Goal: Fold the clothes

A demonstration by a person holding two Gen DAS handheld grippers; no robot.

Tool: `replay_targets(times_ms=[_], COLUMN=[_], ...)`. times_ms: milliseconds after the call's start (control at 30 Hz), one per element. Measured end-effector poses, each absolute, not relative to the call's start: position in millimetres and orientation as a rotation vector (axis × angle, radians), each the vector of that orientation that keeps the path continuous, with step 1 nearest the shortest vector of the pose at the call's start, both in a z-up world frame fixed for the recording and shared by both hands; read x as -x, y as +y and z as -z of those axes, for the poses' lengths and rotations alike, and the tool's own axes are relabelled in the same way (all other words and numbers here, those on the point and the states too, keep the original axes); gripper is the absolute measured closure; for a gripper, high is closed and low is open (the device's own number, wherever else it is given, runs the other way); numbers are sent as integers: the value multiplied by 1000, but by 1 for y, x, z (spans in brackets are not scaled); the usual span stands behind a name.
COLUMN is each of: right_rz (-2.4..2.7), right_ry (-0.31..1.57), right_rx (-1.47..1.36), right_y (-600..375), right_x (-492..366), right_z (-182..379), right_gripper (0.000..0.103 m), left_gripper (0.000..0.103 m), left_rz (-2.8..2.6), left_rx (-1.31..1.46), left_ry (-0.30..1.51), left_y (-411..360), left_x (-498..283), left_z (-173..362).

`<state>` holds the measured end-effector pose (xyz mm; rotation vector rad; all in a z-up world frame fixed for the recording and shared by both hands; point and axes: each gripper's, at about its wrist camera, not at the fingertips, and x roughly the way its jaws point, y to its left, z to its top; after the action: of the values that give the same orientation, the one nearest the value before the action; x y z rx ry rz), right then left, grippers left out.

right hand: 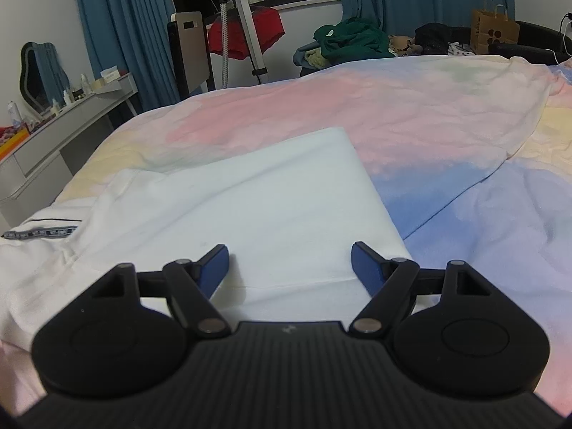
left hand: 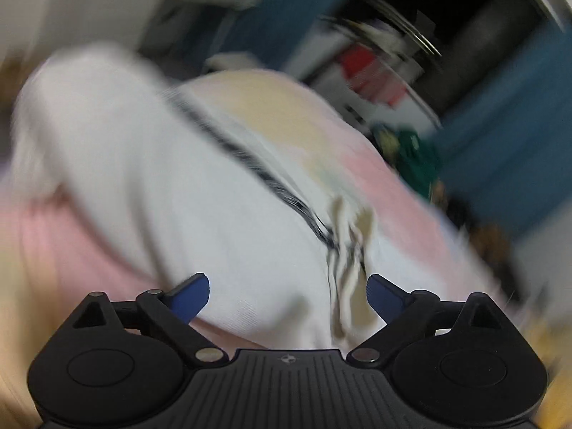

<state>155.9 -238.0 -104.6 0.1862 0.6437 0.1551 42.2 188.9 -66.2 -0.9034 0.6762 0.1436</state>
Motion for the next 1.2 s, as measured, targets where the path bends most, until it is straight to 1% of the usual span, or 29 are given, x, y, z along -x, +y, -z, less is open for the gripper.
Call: replay_targets(times_ms=[100,167,267,300,367,500,567,600,667,767,833,867,900,933,967,1000,1033,1067,1100,1200], right_rz=[-151,-148,-143,-142,-141,-136,-125,-119,-110,-101,-103,-111,-121,-131,-145,-164,-179,-181,-181,-176], right_ry=[647,648,650,650,649,645,641,634,619,597,579,568,564,561,588,646,704,723,719,709], right_rx=[-182,-178,-166,-162,-157,-158,-168,-176,-189,-195,-178,-166,-160,-155,-175,-198,-206,-183,-147,-106], right_y=[-237,-236,-234,-234,-234,-235,-236,-237,-240,-246,-248,-249,-249,-250,-250,-251,-250,-247,-242,-235], right_x=[-155,-155,-155,-154,-154,-152,-151,-151,-150,-147,-144,-143,-143,-143,-145,-151,-156,-158,-158,-157], right_z=[104,103,103,102,101,100,98,97,93,86,80,77,78,78,83,91,100,108,111,115], right_gripper=[26,26,26,26,26,26,26,26,26,26,26,26,26,26,26,26,26,27,26,24], left_gripper=[7,7,10,16,24,24,22,19,19,19,28,36,42,45,57,64,67,72,75,78], left_rz=[-216,-261,-311,-334,-361,-396,-425,-433,-437,-446,-469,-482,-494,-499,-501,-499,-499,-499,-500,-489], left_rx=[1124,1192,1270,1281,1291,1230,1211,1217,1256,1324,1329,1316,1300,1278,1245,1196,1130,1060,1000,806], left_ry=[622,592,600,606,603,587,548,518,467,475,500,513,522,527,530,532,537,544,542,492], left_y=[221,234,249,253,256,258,255,256,266,279,284,285,285,285,284,282,278,274,268,231], left_x=[-36,-38,-50,-53,-50,-40,-33,-31,-34,-50,-61,-66,-71,-74,-77,-79,-82,-86,-89,-97], left_z=[82,90,103,106,108,100,94,91,91,97,100,101,100,99,95,89,81,73,64,30])
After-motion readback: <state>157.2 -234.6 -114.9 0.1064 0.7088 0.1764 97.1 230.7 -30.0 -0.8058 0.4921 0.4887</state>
